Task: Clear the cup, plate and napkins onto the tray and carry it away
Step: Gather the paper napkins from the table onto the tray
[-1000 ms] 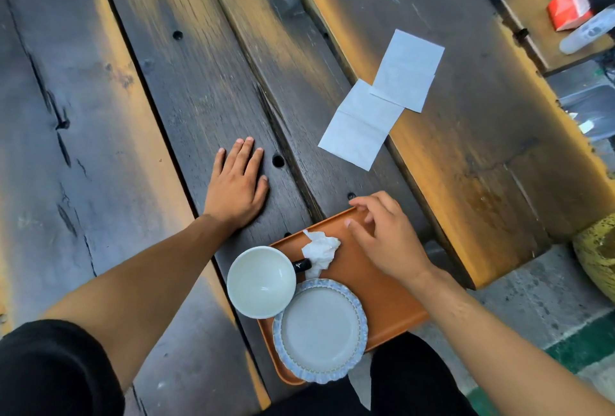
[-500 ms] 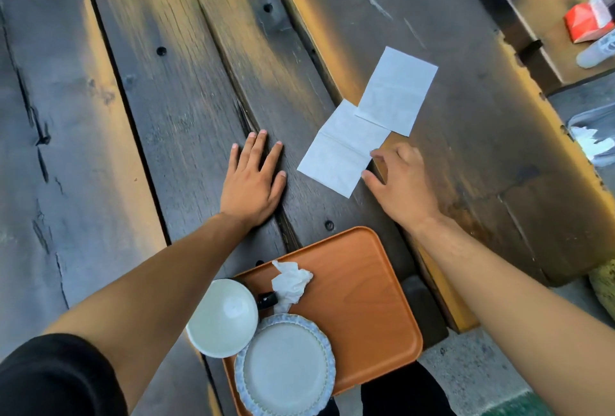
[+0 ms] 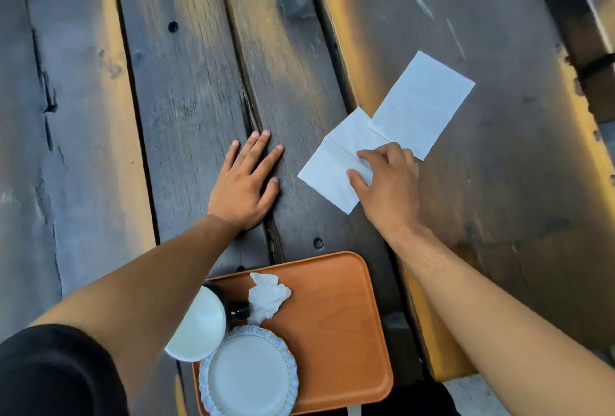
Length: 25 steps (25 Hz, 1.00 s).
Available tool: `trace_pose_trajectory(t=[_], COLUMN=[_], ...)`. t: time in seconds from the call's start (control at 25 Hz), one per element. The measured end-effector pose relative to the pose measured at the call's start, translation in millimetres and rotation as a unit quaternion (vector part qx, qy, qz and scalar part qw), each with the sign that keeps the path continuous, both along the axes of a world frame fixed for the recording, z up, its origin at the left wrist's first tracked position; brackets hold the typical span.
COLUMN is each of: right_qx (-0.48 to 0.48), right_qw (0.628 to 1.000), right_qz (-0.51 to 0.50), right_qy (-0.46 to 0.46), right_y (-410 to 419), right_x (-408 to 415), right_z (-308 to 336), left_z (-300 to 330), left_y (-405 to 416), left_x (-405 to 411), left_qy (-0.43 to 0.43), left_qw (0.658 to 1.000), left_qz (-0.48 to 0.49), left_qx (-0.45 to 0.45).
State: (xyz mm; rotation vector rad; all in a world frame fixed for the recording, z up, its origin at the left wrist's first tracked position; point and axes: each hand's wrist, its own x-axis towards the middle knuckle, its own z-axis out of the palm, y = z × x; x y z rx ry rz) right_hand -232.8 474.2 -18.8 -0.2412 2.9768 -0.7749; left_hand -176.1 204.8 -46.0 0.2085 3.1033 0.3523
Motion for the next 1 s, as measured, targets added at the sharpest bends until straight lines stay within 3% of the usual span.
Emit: trace_pose_trajectory(t=[0.48, 0.68, 1.0], right_qx=[-0.102, -0.166, -0.168], right_qw=[0.994, 0.985, 0.964], right_qz=[0.013, 0.028, 0.051], right_qy=[0.02, -0.047, -0.201], right_y=[-4, 1, 21], right_x=[23, 53, 107], right_z=[4, 39, 83], left_z=[-1, 1, 3], left_y=[-1, 0, 1], left_x=[-1, 0, -1], left_qy=[-0.008, -0.017, -0.025], left_qw=[1.0, 1.0, 1.0], left_qz=[0.004, 0.002, 0.008], left_qx=[0.0, 0.001, 0.008])
